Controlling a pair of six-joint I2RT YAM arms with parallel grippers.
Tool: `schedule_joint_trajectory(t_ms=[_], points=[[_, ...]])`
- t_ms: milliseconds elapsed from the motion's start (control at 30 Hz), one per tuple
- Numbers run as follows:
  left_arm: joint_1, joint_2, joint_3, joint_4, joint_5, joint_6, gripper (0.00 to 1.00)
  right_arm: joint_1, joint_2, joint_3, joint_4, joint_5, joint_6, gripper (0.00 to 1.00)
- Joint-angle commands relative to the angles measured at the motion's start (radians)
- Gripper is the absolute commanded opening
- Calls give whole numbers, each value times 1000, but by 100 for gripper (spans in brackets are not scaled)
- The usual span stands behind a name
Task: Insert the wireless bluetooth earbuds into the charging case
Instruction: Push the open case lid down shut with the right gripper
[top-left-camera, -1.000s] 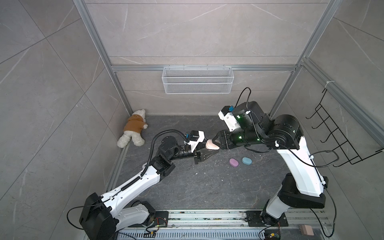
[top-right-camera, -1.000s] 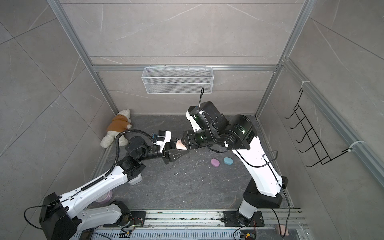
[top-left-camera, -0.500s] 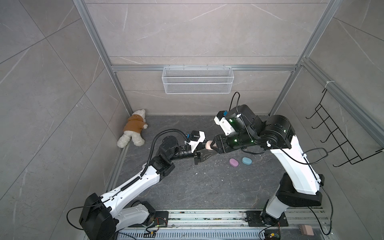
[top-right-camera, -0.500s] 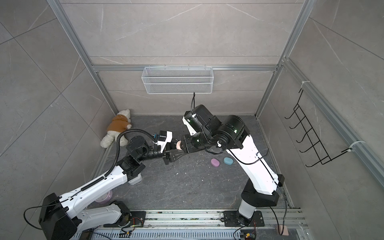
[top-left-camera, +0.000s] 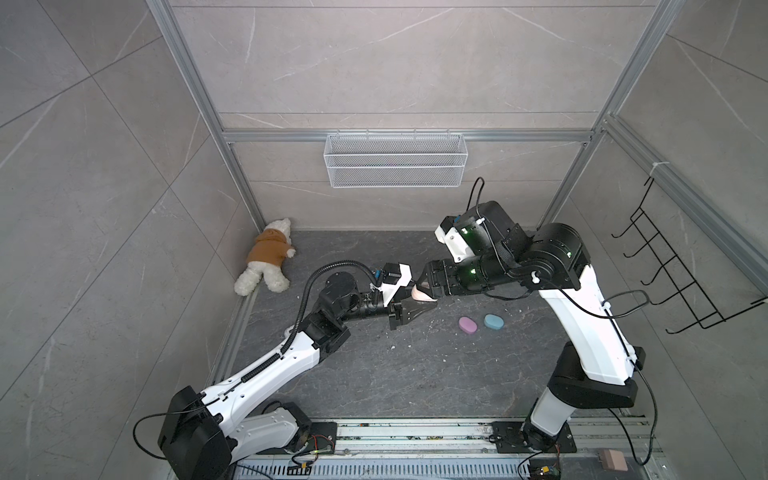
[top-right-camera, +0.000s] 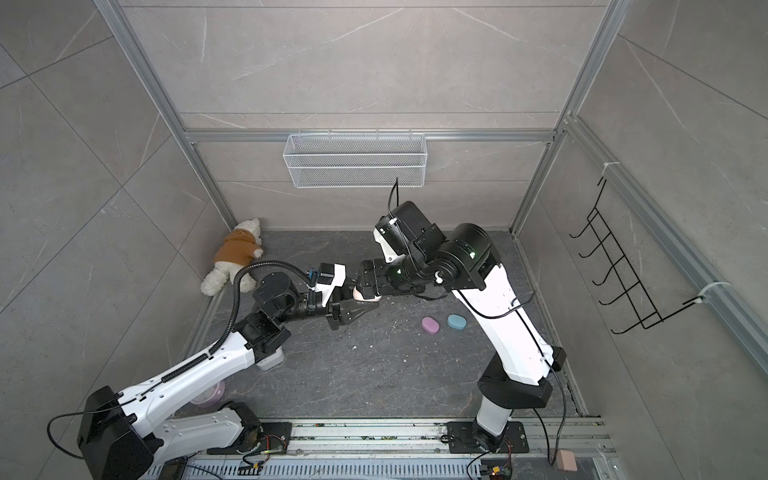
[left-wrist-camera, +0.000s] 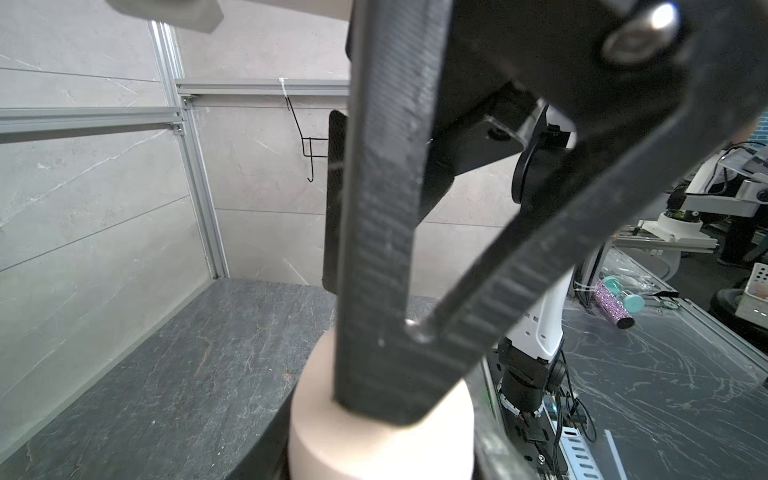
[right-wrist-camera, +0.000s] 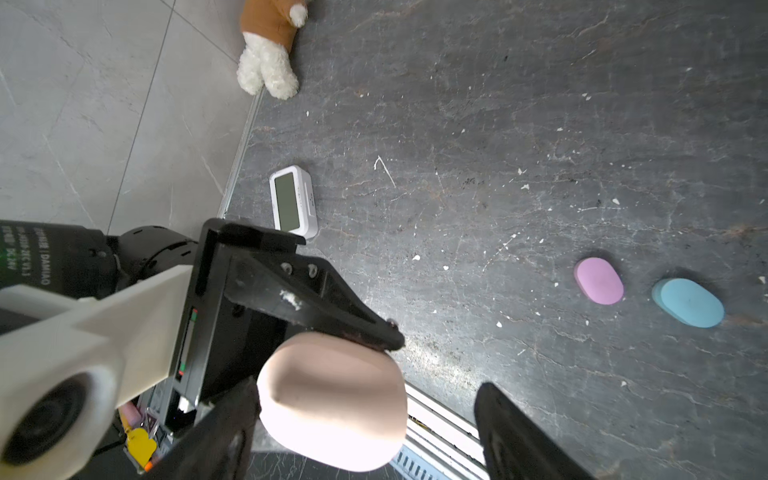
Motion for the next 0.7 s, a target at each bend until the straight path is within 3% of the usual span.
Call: schedule_joint_trajectory(t_ms=[0, 233, 667], points=[[-6, -21, 32, 30, -6, 33, 0, 1, -4, -18, 13, -43, 42, 86], [-11, -20, 35, 15, -10, 46, 0, 3, -18, -94, 74, -70, 71, 85], [-22, -13, 36, -14, -26, 69, 0, 11, -14, -105, 86, -93, 83, 74]])
